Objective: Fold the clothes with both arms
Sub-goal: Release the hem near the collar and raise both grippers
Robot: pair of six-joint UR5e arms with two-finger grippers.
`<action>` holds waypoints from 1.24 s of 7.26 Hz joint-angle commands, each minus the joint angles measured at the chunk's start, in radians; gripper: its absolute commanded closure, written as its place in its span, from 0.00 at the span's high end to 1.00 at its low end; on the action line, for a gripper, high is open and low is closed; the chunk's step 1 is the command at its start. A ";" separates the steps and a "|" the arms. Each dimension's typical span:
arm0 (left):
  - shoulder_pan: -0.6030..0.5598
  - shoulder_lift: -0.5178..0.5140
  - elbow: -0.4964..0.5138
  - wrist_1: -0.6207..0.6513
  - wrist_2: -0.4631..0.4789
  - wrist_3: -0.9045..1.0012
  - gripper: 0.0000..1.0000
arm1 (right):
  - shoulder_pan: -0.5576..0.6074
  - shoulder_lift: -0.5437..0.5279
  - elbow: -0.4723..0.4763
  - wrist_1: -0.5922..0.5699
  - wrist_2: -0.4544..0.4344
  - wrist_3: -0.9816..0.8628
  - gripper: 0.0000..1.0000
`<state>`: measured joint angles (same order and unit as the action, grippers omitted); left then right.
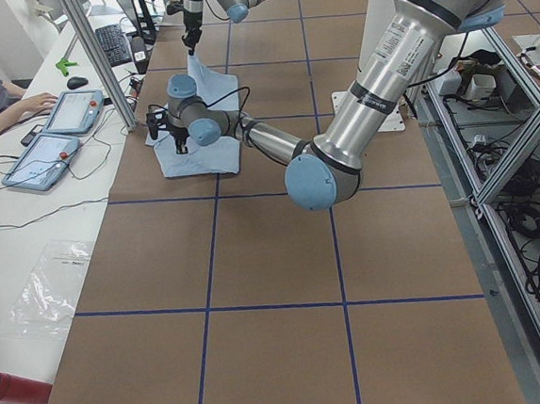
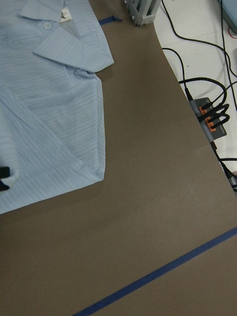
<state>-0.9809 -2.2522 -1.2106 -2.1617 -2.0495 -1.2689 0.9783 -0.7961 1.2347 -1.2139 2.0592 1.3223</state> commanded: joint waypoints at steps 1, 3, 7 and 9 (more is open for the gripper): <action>-0.001 -0.062 0.133 -0.094 0.003 -0.004 0.00 | -0.001 0.041 -0.118 0.056 -0.002 -0.003 0.00; 0.001 -0.093 0.178 -0.119 0.005 -0.004 0.00 | -0.004 0.073 -0.170 0.071 -0.002 -0.005 0.00; -0.001 -0.086 0.197 -0.121 0.006 0.000 0.47 | -0.013 0.103 -0.216 0.073 -0.008 -0.035 0.49; -0.004 -0.060 0.146 -0.121 0.005 0.000 1.00 | -0.044 0.084 -0.207 0.152 -0.071 -0.038 1.00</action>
<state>-0.9833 -2.3287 -1.0309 -2.2844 -2.0443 -1.2664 0.9476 -0.6998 1.0260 -1.1112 2.0116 1.2855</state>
